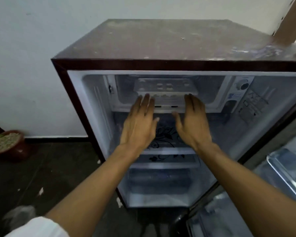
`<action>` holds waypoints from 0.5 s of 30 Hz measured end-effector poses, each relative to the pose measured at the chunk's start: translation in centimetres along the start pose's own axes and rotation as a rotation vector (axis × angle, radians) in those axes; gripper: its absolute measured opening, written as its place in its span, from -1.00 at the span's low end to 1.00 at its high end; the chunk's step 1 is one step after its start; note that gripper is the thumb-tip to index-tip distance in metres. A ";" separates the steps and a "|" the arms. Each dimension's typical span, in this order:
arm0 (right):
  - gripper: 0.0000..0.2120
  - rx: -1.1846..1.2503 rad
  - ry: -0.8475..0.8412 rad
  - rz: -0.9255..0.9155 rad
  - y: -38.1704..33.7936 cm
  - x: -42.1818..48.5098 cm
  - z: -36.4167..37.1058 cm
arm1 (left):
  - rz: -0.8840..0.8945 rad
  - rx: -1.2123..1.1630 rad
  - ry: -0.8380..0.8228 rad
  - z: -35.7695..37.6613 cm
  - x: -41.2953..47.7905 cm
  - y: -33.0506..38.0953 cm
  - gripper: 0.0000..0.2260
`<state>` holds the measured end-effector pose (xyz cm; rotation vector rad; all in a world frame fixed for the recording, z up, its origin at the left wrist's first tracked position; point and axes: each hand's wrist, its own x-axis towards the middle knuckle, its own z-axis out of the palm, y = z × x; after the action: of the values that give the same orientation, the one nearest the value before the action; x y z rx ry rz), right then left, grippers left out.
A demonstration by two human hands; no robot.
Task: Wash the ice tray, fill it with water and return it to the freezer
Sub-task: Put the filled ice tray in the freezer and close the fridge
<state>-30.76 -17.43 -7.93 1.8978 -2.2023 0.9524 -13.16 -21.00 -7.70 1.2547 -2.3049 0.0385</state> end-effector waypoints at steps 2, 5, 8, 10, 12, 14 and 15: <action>-0.30 -0.063 -0.085 0.020 -1.0 -2.6 -1.1 | 0.016 -0.009 -0.006 -0.7 -2.9 1.5 -0.46; -0.22 -0.034 -0.197 0.049 -2.2 -7.2 -3.2 | 0.000 -0.050 -0.036 -2.0 -7.9 3.8 -0.46; -0.20 0.019 -0.320 0.054 -2.9 -13.7 -4.9 | -0.052 -0.148 -0.081 -2.8 -13.8 5.9 -0.45; -0.19 -0.001 -0.344 0.062 -3.1 -18.9 -6.3 | -0.079 -0.219 -0.133 -3.3 -18.5 7.5 -0.45; -0.20 -0.038 -0.357 0.083 -3.5 -23.6 -7.7 | -0.041 -0.262 -0.185 -4.0 -22.3 9.2 -0.46; -0.24 -0.020 -0.363 0.098 -3.8 -27.4 -8.8 | -0.013 -0.301 -0.213 -4.7 -25.1 10.7 -0.48; -0.27 -0.013 -0.353 0.125 -4.1 -29.5 -9.7 | 0.004 -0.325 -0.220 -5.3 -26.6 11.8 -0.49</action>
<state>-23.43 12.79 -11.66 2.0795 -2.5361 0.6539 -8.54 7.80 -12.45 1.1315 -2.3737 -0.4760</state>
